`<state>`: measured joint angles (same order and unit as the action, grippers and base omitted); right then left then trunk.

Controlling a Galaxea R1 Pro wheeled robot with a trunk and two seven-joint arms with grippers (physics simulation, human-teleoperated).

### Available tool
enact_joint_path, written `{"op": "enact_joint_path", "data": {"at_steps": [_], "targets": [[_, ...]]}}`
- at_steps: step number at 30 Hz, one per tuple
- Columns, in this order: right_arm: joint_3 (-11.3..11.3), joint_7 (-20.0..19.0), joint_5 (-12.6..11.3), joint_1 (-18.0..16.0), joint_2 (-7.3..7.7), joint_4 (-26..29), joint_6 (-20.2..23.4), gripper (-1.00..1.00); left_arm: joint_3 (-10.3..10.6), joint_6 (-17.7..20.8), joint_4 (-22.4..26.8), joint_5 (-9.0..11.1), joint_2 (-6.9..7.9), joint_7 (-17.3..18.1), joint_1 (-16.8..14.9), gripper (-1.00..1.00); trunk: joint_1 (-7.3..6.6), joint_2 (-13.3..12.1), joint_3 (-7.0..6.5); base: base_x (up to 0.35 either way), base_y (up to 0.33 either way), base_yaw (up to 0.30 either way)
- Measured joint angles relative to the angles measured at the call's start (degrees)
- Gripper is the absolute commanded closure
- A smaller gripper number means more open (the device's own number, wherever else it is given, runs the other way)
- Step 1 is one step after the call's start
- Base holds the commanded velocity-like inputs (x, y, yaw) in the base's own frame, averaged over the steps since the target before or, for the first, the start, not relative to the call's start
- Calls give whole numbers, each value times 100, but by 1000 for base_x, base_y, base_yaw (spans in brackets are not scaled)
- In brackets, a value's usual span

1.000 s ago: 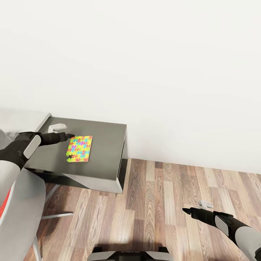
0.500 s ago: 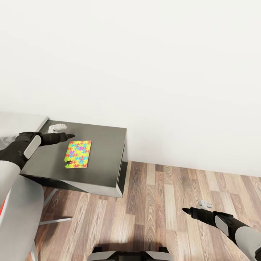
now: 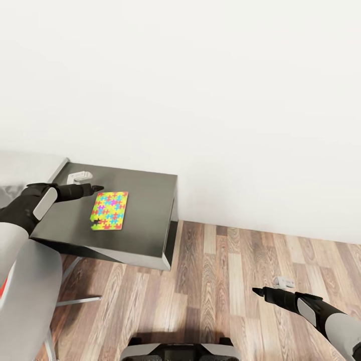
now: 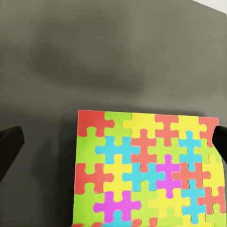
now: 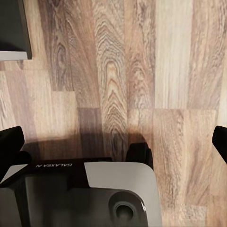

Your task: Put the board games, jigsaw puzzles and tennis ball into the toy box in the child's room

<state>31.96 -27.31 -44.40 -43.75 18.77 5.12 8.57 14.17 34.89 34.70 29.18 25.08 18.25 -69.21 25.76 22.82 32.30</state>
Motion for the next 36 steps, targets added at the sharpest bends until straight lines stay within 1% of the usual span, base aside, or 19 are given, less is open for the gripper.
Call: {"op": "enact_joint_path", "data": {"at_steps": [27,36], "targets": [[-1,0,0,0,-2,2,2,-100,-8,-48,-1,-2,-9,6,23,-100,0,0,234,0,0,60],[-1,-2,0,0,0,1,10,-100,-9,-51,-1,-2,-17,2,26,-100,0,1,259,0,-1,4]]}}
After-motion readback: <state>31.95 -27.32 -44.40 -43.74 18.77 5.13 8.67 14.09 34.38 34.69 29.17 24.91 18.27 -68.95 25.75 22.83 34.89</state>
